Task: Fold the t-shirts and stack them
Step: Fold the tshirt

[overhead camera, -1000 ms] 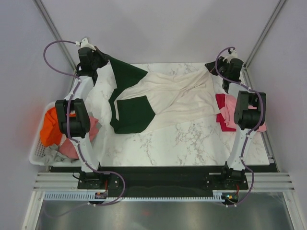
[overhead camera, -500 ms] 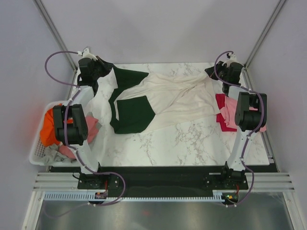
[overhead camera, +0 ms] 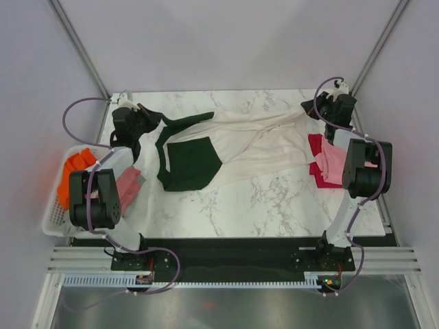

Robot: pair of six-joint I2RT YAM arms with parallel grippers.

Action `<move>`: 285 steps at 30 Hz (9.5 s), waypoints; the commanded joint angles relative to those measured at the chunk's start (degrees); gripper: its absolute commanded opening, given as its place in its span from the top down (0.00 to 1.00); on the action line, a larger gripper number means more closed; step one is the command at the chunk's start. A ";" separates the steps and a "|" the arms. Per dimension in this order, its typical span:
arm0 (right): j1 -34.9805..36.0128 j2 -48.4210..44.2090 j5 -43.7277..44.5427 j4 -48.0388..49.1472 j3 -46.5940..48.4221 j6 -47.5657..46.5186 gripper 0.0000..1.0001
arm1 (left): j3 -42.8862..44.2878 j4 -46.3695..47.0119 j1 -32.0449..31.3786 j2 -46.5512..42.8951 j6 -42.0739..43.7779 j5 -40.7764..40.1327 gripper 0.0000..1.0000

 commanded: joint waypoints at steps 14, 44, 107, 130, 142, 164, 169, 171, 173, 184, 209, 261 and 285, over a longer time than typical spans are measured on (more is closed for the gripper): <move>-1.77 -5.64 10.06 3.46 -9.77 4.42 0.97 | -19.21 7.65 -0.06 -15.96 0.01 -1.88 0.98; 6.23 1.20 28.26 -37.58 13.67 1.17 0.39 | -4.58 -28.29 -7.27 -12.03 -1.58 -11.02 0.18; 15.36 -50.38 39.86 -33.46 -40.97 35.35 0.42 | -13.15 -39.72 -1.29 -27.73 -20.91 -9.96 0.01; 21.96 -30.00 51.45 -25.55 -40.54 47.66 0.57 | -17.37 -40.25 -1.29 -26.61 -27.24 -13.92 0.07; 22.05 -36.85 58.85 -31.08 -38.17 43.62 1.00 | -14.65 -38.93 -1.29 -16.86 -23.38 -15.41 0.39; 22.05 -36.67 57.17 -30.91 -37.55 43.35 1.00 | -2.00 -38.75 -1.29 -0.59 -20.65 -19.63 0.98; 22.05 -36.59 57.53 -30.91 -37.29 43.27 1.00 | 5.37 -39.28 -1.20 4.49 -21.09 -20.25 0.98; 21.96 -36.41 57.61 -30.99 -37.20 43.18 1.00 | 7.40 -41.11 -1.29 6.78 -21.27 -20.07 0.98; 22.05 -36.41 57.79 -31.08 -37.28 43.18 1.00 | 9.33 -41.91 -1.20 9.25 -21.09 -19.55 0.98; 21.96 -36.50 57.53 -31.61 -36.23 42.83 1.00 | 6.79 -43.06 -2.08 -3.29 -15.56 -19.72 0.33; 22.05 -36.50 55.51 -31.61 -35.61 42.74 1.00 | -24.75 -40.43 -17.38 -30.48 -40.95 -31.23 0.58; 21.96 -39.05 53.05 -31.52 -36.58 43.00 1.00 | -10.43 -38.58 -8.59 -6.28 -32.70 -31.23 0.98; 21.00 -43.97 57.53 -46.17 -14.99 34.13 1.00 | 14.32 -59.20 -7.45 -20.73 -21.71 -34.41 0.98</move>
